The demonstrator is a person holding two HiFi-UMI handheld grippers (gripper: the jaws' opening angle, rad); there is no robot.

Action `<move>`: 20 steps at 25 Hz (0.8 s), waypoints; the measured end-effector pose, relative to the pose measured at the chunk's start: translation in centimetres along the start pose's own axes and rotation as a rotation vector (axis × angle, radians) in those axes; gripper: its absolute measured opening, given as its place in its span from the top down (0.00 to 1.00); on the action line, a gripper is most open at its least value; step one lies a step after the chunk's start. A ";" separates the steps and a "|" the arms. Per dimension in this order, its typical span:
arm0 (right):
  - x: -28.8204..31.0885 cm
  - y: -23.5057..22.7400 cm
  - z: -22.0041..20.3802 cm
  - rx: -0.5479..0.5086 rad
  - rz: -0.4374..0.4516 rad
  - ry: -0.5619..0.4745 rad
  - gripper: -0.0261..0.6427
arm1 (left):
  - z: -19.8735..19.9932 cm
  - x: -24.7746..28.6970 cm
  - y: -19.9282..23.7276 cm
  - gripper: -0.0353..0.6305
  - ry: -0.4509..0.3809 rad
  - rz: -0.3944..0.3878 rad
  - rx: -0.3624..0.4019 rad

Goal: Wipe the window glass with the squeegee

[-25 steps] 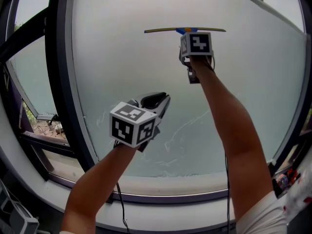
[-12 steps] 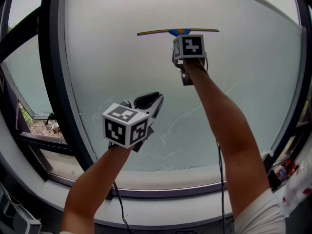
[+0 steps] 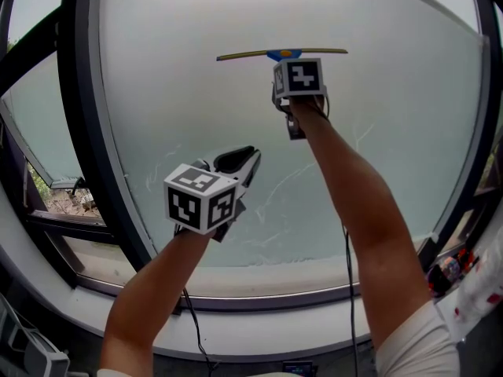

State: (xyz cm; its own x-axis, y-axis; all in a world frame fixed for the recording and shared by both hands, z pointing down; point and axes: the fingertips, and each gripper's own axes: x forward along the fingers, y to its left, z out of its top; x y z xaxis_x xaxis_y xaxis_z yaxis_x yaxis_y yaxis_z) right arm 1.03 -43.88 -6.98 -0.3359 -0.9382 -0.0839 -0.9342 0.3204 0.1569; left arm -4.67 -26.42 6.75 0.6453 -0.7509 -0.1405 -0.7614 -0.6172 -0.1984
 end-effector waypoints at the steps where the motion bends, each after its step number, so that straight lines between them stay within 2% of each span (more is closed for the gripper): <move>1: 0.0 0.1 -0.3 0.003 0.000 0.004 0.79 | -0.2 0.0 -0.1 0.85 0.002 -0.001 -0.003; 8: -0.4 0.1 -3.5 0.037 -0.006 0.072 0.79 | -1.8 0.0 -0.4 0.85 0.022 -0.001 -0.031; 20: -0.5 0.7 -7.0 0.063 -0.001 0.114 0.80 | -4.7 0.0 0.1 0.85 0.057 0.013 -0.085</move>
State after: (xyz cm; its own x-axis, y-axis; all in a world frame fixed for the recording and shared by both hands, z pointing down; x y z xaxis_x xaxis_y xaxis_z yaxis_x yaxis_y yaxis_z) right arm 1.43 -44.07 0.09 -0.3227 -0.9461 0.0285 -0.9414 0.3239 0.0944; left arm -5.00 -27.60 11.30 0.6328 -0.7695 -0.0862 -0.7736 -0.6235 -0.1134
